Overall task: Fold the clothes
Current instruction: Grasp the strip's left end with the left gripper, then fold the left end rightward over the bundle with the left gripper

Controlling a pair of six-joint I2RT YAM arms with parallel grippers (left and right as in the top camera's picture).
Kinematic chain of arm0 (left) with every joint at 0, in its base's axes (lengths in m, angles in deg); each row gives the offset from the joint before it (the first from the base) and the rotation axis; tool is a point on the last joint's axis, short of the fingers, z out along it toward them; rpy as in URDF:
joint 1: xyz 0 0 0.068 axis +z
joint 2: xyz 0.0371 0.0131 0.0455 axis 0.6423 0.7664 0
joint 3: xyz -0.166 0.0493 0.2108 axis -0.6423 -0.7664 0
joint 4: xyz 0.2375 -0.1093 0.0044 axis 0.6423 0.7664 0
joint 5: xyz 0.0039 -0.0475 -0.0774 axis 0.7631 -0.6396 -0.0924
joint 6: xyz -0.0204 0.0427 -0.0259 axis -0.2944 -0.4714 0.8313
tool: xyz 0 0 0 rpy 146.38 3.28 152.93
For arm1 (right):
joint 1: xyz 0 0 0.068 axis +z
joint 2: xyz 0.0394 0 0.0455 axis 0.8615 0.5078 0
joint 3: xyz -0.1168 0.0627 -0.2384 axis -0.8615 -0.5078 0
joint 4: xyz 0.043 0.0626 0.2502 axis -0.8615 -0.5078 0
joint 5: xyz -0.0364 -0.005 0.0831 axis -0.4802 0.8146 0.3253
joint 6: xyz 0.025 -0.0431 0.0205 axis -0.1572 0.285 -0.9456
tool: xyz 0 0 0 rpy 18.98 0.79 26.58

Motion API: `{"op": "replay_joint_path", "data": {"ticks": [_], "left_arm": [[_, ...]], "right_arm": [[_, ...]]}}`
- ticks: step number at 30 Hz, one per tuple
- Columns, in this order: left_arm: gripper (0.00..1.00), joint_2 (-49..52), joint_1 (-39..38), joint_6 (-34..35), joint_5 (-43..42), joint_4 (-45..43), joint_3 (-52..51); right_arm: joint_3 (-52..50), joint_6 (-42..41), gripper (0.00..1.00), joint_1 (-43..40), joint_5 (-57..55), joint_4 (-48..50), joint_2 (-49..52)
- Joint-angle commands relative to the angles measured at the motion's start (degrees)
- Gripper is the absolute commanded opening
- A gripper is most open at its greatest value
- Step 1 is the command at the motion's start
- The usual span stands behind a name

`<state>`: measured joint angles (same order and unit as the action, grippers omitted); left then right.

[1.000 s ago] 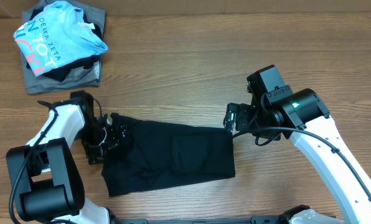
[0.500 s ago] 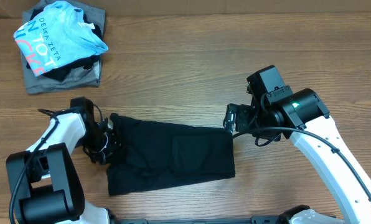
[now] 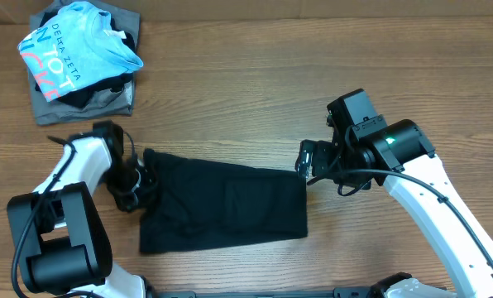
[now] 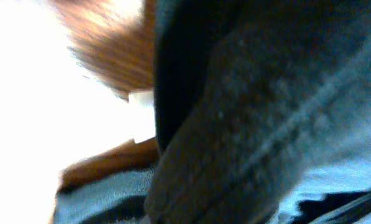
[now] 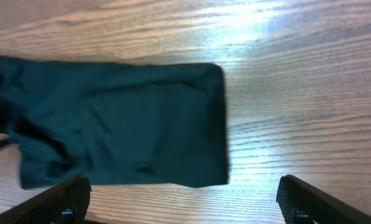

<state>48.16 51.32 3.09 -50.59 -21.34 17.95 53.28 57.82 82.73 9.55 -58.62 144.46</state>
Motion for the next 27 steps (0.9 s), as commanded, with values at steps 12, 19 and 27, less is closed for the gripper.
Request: {"op": "replay_joint_path", "data": {"ticks": [12, 19, 27], "left_arm": [[0.04, -2.6, -5.6, 4.5, 6.2, 17.9, 23.5], [0.04, -7.6, -16.4, 7.1, 3.7, 17.8, 24.6], [0.04, -8.4, -29.2, 8.9, 2.1, 15.5, 24.5]], "right_arm": [[-22.2, 0.6, 1.0, -0.1, 19.3, 25.1, 2.7], [-24.7, 0.6, 1.0, 0.0, 25.7, 30.5, 10.4], [-24.7, -2.1, 1.0, 1.8, 27.1, 34.6, 16.2]]}}
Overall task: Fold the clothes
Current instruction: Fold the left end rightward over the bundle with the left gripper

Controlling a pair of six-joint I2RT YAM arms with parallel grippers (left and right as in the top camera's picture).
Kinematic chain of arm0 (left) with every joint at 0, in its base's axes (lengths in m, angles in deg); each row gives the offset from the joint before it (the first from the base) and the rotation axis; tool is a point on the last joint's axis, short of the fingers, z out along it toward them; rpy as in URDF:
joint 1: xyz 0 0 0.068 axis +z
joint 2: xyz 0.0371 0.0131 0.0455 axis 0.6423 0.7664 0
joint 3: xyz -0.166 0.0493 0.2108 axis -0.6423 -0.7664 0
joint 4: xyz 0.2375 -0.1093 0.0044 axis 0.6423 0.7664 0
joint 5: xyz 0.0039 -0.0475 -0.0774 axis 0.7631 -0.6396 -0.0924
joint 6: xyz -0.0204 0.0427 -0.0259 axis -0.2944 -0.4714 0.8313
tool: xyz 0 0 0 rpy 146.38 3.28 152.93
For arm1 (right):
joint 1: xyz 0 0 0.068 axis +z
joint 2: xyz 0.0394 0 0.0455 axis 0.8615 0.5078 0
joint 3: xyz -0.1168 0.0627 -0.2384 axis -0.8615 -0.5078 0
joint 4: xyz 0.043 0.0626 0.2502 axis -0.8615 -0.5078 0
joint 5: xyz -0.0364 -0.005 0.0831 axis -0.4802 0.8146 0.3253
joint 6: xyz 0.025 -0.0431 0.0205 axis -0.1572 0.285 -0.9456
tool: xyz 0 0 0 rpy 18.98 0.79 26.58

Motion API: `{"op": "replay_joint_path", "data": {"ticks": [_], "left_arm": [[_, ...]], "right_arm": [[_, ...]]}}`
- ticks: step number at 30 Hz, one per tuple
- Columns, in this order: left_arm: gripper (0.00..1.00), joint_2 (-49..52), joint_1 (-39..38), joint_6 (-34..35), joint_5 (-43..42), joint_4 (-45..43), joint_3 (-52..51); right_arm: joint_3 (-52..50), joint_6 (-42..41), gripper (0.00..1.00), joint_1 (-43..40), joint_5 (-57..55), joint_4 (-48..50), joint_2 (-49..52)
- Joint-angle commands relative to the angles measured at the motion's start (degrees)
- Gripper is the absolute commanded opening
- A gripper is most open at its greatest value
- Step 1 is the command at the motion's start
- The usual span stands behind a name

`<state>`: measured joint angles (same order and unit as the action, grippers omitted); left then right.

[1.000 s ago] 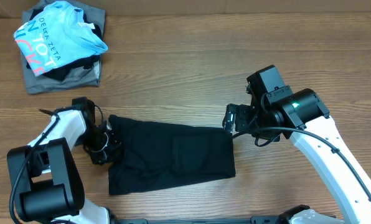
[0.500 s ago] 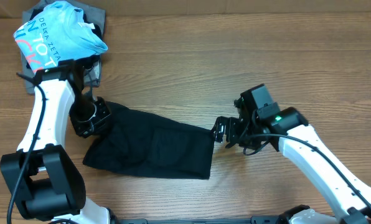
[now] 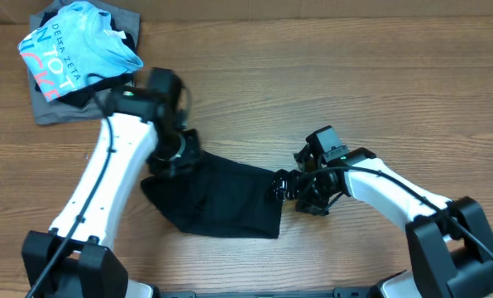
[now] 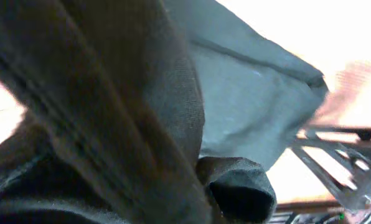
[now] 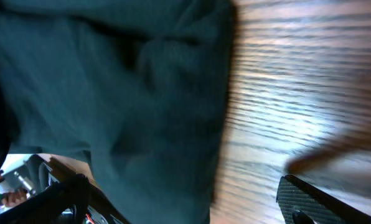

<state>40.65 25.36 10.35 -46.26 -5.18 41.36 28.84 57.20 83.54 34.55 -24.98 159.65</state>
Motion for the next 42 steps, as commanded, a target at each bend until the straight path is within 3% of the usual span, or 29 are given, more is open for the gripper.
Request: {"op": "replay_joint_path", "data": {"ticks": [1, 10, 23, 30, 34, 42], "left_arm": [[0.04, -0.7, -4.7, 1.7, -2.4, -1.0, 1.0], [0.04, 2.6, -13.0, 4.3, -2.3, -1.6, 0.2], [0.05, 8.2, -24.1, 8.5, -8.0, -9.3, -0.5], [0.08, 9.3, -26.6, 8.9, -8.0, -9.0, -0.5], [0.13, 9.3, -26.8, 8.9, -8.0, -8.8, -0.5], [0.16, 9.3, -26.9, 8.9, -8.2, -7.5, -0.5]], "right_arm": [[-0.3, -2.0, 1.0, 1.2, 2.1, 1.4, 1.3], [-0.3, -2.9, 1.0, 1.4, 2.1, 3.0, 1.7], [-0.3, -2.9, 1.0, 1.4, 2.1, 4.5, 2.2], [0.7, -2.9, 1.0, 0.4, 1.7, 3.9, 2.2], [4.9, -0.9, 1.0, -1.4, -0.3, -1.3, 2.2], [22.1, 5.7, 1.0, -10.1, -9.6, -21.6, 2.2]]}}
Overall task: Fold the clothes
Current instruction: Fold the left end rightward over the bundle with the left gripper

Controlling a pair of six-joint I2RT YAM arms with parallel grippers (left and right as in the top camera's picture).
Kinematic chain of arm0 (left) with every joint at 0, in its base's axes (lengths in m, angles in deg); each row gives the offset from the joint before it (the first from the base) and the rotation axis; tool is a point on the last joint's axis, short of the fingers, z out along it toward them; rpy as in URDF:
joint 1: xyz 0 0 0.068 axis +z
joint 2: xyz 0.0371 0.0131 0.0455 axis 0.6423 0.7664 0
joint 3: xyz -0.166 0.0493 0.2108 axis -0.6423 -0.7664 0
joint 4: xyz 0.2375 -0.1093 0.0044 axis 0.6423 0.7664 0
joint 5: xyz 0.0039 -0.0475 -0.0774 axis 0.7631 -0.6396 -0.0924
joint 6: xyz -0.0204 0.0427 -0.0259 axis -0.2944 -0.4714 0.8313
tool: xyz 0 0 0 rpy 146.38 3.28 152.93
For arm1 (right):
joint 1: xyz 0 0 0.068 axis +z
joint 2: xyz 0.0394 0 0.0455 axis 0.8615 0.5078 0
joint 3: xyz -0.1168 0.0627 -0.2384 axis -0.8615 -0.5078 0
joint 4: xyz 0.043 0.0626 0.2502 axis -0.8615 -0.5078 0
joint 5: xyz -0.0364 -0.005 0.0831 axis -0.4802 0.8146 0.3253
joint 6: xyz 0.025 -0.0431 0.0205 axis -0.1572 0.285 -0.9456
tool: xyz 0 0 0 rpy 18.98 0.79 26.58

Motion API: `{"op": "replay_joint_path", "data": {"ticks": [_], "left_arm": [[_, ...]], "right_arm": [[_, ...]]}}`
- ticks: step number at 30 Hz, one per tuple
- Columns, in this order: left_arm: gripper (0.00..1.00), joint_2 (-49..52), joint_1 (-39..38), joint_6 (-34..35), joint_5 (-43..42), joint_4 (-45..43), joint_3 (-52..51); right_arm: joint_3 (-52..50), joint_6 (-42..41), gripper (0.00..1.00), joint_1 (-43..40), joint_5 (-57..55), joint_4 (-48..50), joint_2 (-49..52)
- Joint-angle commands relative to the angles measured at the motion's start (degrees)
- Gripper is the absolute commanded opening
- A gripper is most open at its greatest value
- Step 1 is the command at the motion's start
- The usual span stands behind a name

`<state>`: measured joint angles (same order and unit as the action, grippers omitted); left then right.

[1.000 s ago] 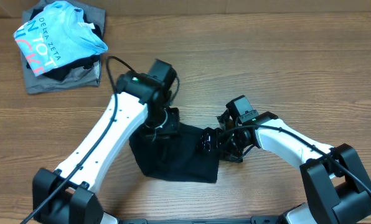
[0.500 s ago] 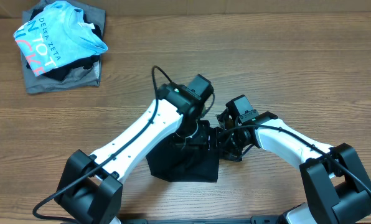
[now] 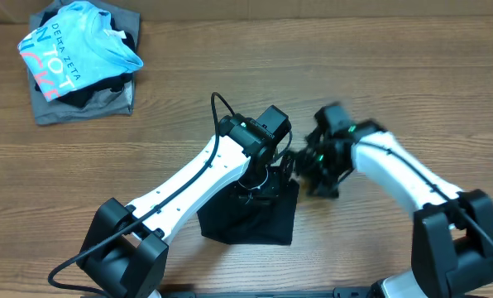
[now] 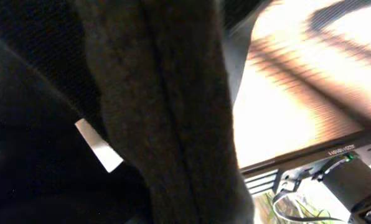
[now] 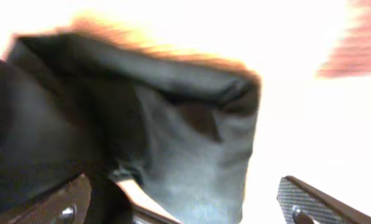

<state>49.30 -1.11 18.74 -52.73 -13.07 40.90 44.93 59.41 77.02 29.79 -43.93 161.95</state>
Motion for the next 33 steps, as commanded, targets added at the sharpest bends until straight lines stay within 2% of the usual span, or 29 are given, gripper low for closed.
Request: {"op": "replay_joint_path", "data": {"ticks": [1, 3, 8, 9, 13, 15, 17, 21, 25, 28, 33], "left_arm": [[0.17, 0.7, -0.5, 0.5, -1.7, 0.4, 0.0], [0.25, 0.7, -0.8, 0.5, -1.9, 0.3, 0.0], [0.57, 0.7, -2.9, 0.4, -3.9, 0.3, 0.0], [0.61, 0.7, -3.4, 0.1, -4.7, 0.1, 0.0], [0.6, 0.7, -6.0, -2.8, -10.7, -2.1, 0.0], [0.54, 0.4, -6.2, -4.3, -10.2, -1.6, 1.7], [0.55, -0.4, -4.9, -4.7, -7.9, 0.1, 4.1], [0.68, -2.7, 3.0, -4.7, 6.6, 12.1, 14.1], [0.88, -3.0, 10.6, -9.7, 9.6, 17.5, 15.7], [0.92, -3.0, 14.7, -12.5, 8.8, 15.7, 12.3], [0.93, -3.0, 15.9, -15.3, 7.6, 8.2, 4.3]], "right_arm": [[7.6, 4.4, 1.0, -5.0, -4.8, -4.0, -0.1], [10.9, 5.2, 1.0, -8.4, -4.8, -6.5, -0.1], [15.3, 6.2, 1.0, -15.3, -4.7, -10.0, -0.1], [15.9, 7.2, 1.0, -16.6, -4.0, -10.4, -0.1], [16.8, 9.7, 1.0, -21.4, 1.1, -11.5, -0.1], [16.8, 10.4, 1.0, -23.0, 2.1, -12.2, -0.1], [16.8, 11.3, 1.0, -23.2, 2.1, -12.7, -0.1], [16.8, 12.7, 1.0, -23.2, 1.9, -14.2, -0.1], [16.8, 13.2, 1.0, -23.2, 1.7, -14.3, -0.1], [16.8, 13.4, 1.0, -23.2, 1.7, -14.2, -0.1], [16.8, 13.4, 1.0, -23.2, 1.7, -13.9, -0.1]]}}
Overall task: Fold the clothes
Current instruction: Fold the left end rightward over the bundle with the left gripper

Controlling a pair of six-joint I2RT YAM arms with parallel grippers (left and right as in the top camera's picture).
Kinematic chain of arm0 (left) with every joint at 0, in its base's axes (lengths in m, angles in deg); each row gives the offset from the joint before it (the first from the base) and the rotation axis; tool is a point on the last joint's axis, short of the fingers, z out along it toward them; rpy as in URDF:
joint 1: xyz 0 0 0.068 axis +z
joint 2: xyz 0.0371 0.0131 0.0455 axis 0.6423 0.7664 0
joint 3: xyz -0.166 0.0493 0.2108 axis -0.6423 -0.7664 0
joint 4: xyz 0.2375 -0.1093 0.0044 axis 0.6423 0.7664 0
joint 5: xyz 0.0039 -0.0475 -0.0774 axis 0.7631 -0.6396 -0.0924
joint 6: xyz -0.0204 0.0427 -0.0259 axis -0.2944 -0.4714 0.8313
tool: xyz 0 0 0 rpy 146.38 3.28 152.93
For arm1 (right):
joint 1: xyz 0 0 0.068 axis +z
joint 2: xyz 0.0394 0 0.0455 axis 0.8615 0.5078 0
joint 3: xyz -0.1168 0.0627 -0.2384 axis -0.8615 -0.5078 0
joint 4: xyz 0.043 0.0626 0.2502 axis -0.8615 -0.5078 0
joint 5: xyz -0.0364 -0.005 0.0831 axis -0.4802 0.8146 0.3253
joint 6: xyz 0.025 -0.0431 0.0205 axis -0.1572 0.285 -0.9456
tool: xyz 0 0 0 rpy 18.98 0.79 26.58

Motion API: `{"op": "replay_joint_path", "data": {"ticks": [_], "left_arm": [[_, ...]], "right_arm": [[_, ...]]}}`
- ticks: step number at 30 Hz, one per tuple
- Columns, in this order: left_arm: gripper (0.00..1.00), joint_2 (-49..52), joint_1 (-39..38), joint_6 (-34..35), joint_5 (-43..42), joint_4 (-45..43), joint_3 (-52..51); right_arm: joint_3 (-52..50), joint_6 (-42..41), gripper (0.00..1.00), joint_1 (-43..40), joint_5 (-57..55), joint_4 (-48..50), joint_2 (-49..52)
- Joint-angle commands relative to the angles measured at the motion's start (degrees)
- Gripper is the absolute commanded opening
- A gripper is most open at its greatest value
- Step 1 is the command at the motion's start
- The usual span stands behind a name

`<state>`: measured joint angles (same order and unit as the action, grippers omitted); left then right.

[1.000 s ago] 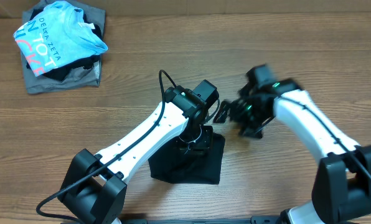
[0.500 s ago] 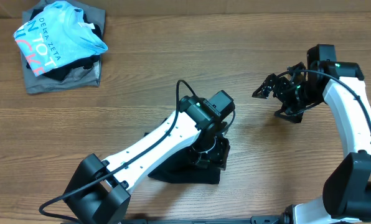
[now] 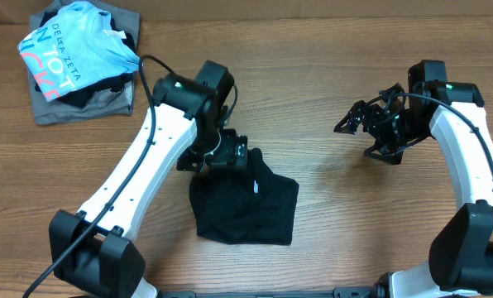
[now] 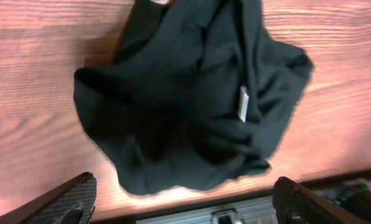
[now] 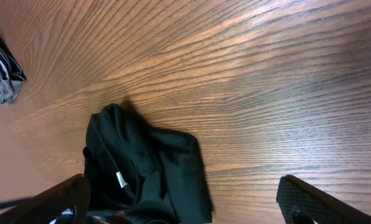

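A black garment [image 3: 245, 205] lies on the wooden table [image 3: 329, 50] as a rumpled, roughly square bundle. A small white tag [image 4: 243, 103] shows on top of it. My left gripper [image 3: 230, 156] hovers open just above the bundle's upper left corner, holding nothing. The left wrist view looks down on the black garment [image 4: 192, 99] between the fingertips [image 4: 70, 200]. My right gripper [image 3: 358, 132] is open well off to the right, over bare wood. In the right wrist view the black garment [image 5: 148, 168] lies far below and to the left.
A pile of other clothes [image 3: 77, 54], light blue printed shirt on top of grey and black ones, sits at the table's far left corner. The table's front edge [image 4: 235, 202] runs close below the black bundle.
My left gripper was shut on black cloth over the bundle's right side; now it is open and up-left of it. The right gripper has moved from beside the garment to the far right.
The garment lay as a long flat rectangle, my left gripper at its left end and the right one open by its right edge. Then the left end was off the table and further right, then over the right end. Now the garment lies doubled over, released.
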<state>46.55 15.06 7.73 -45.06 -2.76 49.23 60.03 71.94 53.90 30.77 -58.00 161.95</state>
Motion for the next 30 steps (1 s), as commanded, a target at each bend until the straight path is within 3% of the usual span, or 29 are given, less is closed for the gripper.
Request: {"op": "replay_joint_path", "data": {"ticks": [1, 3, 8, 13, 14, 18, 27, 30], "left_arm": [[0.94, -0.2, -0.3, -4.7, -0.7, -3.5, -5.3], [0.98, -0.2, -0.2, -4.9, -1.5, -6.1, -7.9], [0.95, -0.2, -0.3, -7.6, -3.9, -9.5, -13.0], [0.79, -0.2, -1.6, -12.4, -11.1, -10.9, -13.5], [0.68, -0.2, -2.2, -12.5, -12.0, -11.2, -13.5], [0.04, -0.2, -4.6, -11.4, -12.3, -10.6, -13.5], [0.05, -0.2, -12.6, -8.8, -15.4, -6.9, -13.5], [0.23, -0.2, -15.6, -7.8, -15.3, -3.4, -13.5]], "right_arm": [[1.7, 0.9, 1.0, -0.1, 0.7, 0.2, -0.1], [1.7, 0.9, 1.0, -0.1, 0.7, 0.2, -0.1], [1.7, 0.9, 1.0, -0.1, 0.7, 0.2, -0.1], [1.7, 0.8, 1.0, -0.1, 0.7, 0.7, -0.1], [1.7, 0.8, 1.0, -0.1, 0.7, 0.7, -0.1], [1.7, 0.9, 1.0, -0.1, 0.7, 0.5, -0.1], [1.7, 0.8, 1.0, -0.1, 0.7, 1.2, -0.1], [1.7, 0.8, 1.0, -0.1, 0.7, 1.4, -0.1]]}}
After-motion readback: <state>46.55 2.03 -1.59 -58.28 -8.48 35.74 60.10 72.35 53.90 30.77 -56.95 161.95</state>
